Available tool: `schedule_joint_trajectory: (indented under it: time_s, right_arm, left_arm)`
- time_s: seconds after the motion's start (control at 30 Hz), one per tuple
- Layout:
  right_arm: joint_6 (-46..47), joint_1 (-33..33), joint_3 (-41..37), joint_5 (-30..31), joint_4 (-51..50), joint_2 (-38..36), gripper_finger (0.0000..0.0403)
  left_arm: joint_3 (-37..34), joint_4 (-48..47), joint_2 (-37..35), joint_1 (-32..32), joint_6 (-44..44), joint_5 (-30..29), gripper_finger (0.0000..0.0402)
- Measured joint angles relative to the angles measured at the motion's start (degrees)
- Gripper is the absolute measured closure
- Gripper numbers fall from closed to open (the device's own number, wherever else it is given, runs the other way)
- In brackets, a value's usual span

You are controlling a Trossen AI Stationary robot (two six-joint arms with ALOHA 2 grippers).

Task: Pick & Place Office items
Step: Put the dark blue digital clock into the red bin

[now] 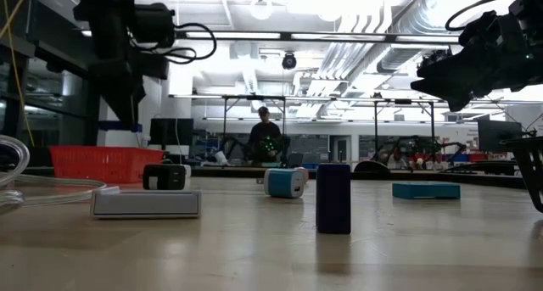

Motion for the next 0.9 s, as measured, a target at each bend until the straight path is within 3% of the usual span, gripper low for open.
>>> schedule_joint_trajectory:
  time_s: [0.6, 0.9]
  right_arm:
    - [0.0, 0.0, 0.0, 0.0, 0.0, 0.0, 0.0231]
    - [0.0, 0.0, 0.0, 0.0, 0.0, 0.0, 0.0231]
  left_arm:
    - [-7.5, 7.0, 0.3, 0.6, 2.4, 0.2, 0.0243]
    - [-7.6, 7.9, 5.3, 0.6, 5.3, 0.6, 0.0243]
